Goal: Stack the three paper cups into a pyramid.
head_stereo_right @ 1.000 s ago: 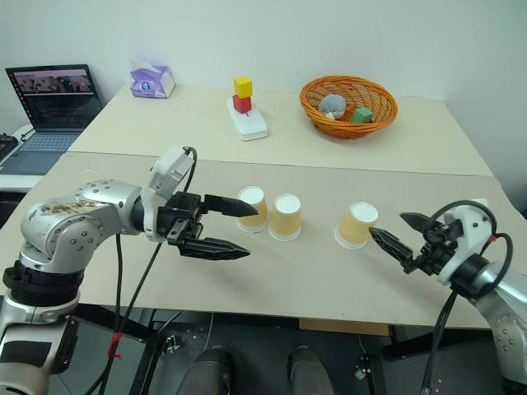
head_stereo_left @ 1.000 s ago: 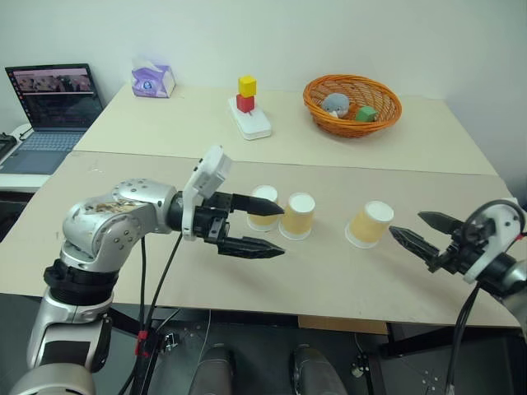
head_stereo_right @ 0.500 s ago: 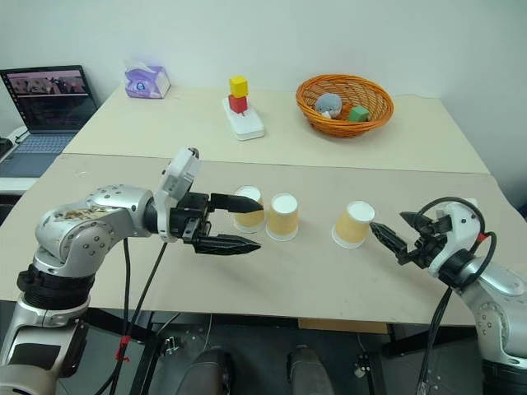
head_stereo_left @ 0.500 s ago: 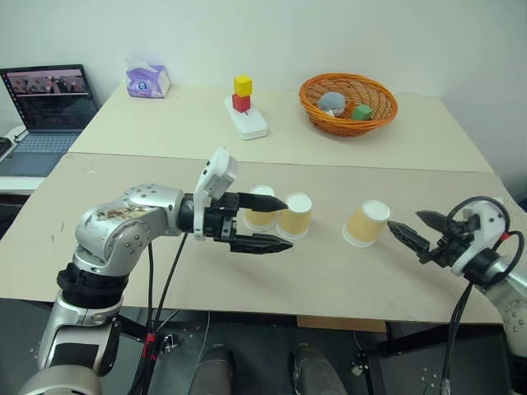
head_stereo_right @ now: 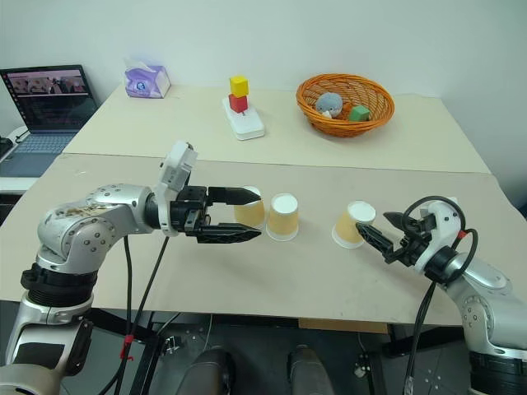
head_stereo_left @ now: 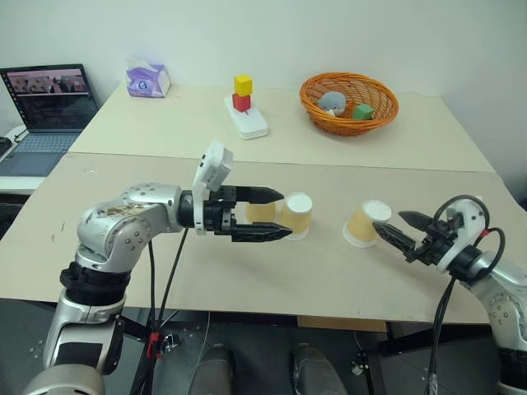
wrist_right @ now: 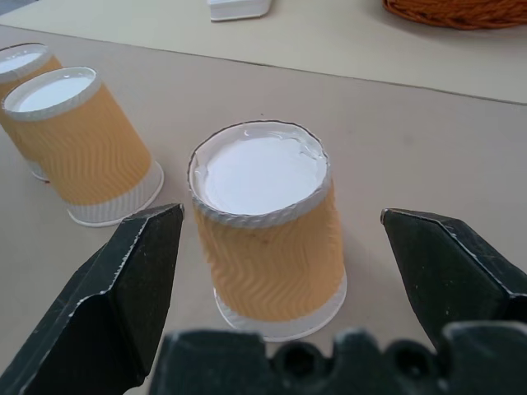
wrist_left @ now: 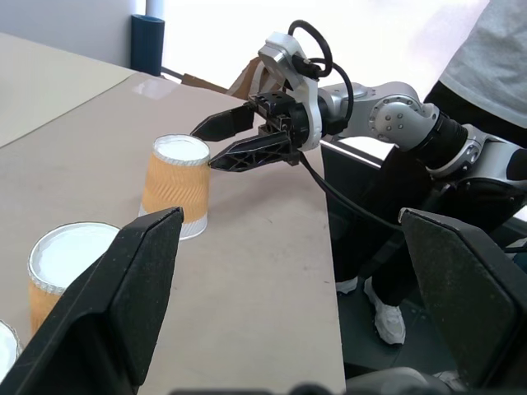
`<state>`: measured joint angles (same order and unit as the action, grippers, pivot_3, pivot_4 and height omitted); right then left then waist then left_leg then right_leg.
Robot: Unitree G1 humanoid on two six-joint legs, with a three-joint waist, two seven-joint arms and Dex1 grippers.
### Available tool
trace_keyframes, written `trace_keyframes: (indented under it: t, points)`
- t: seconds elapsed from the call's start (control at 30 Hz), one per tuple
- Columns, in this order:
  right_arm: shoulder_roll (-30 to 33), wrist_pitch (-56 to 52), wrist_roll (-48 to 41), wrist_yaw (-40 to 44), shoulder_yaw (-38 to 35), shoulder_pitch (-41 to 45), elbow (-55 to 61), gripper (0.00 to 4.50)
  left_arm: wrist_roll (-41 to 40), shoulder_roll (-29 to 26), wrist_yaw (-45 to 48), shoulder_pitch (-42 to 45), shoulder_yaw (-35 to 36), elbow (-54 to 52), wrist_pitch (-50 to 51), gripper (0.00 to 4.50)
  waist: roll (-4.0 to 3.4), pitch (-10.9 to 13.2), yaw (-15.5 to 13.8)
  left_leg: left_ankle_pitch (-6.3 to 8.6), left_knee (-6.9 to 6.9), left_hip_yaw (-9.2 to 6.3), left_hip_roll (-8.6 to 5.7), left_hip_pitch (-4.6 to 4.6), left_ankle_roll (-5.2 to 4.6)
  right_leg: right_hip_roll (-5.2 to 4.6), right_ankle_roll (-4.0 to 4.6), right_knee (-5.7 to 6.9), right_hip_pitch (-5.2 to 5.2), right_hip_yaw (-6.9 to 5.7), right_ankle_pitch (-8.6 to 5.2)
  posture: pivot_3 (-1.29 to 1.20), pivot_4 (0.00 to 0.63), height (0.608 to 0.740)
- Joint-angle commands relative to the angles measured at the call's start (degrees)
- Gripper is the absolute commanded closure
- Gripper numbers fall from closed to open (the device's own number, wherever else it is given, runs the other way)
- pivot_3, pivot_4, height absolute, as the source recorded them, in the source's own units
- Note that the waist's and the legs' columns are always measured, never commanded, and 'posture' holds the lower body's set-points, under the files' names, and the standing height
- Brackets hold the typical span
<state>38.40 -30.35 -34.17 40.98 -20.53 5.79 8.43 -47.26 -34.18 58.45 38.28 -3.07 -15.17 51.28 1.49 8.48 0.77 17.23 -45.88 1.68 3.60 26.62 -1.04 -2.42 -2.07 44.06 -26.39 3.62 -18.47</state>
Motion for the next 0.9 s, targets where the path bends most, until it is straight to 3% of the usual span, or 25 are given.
trace_keyframes:
  t: [0.03, 0.63, 0.73, 0.83, 0.9]
  points:
    - [-0.5, 2.0, 0.5, 0.5, 0.4, 1.8, -0.7, 0.0, -1.4, -0.4, -0.6, 1.6, 2.3, -1.8, 0.0, 0.01, 0.0, 0.0, 0.0, 0.0, 0.0, 0.0, 0.0, 0.0, 0.0, 0.0, 0.0, 0.0, 0.0, 0.0, 0.0, 0.0, 0.15, 0.666]
    - [-2.3, 6.1, 4.2, 3.7, 5.5, 10.0, -11.0, 0.0, 0.1, -6.2, -0.1, -4.0, 3.3, -2.9, -0.7, 0.01, -0.18, 0.2, 0.1, 0.0, 0.0, 0.02, 0.0, 0.02, 0.0, 0.0, 0.0, 0.0, -0.04, 0.01, 0.0, 0.0, 0.15, 0.666]
    - [-2.5, 6.9, 4.5, 3.8, 5.4, 10.2, -11.6, 0.67, 0.9, -6.6, -0.5, -5.4, 3.3, -3.0, -1.5, 0.0, -0.18, 0.2, 0.1, 0.0, 0.0, 0.02, 0.0, 0.05, 0.0, 0.0, 0.0, 0.0, -0.07, 0.01, 0.0, 0.0, 0.15, 0.666]
    - [-2.6, 7.4, 4.9, 3.6, 5.2, 10.1, -11.9, 1.66, 1.0, -6.7, -0.9, -6.1, 3.9, -2.9, -1.6, 0.0, -0.19, 0.2, 0.0, 0.0, 0.0, 0.02, 0.0, 0.07, 0.0, 0.0, 0.0, 0.01, -0.09, 0.01, 0.0, 0.0, 0.15, 0.666]
    - [-2.7, 7.5, 5.0, 3.2, 4.8, 10.6, -12.2, 1.9, 1.7, -6.9, -1.4, -6.7, 4.6, -2.3, -2.2, 0.0, -0.19, 0.2, 0.0, 0.0, 0.0, 0.02, 0.0, 0.07, 0.0, 0.0, 0.0, 0.0, -0.08, 0.01, 0.0, 0.0, 0.15, 0.666]
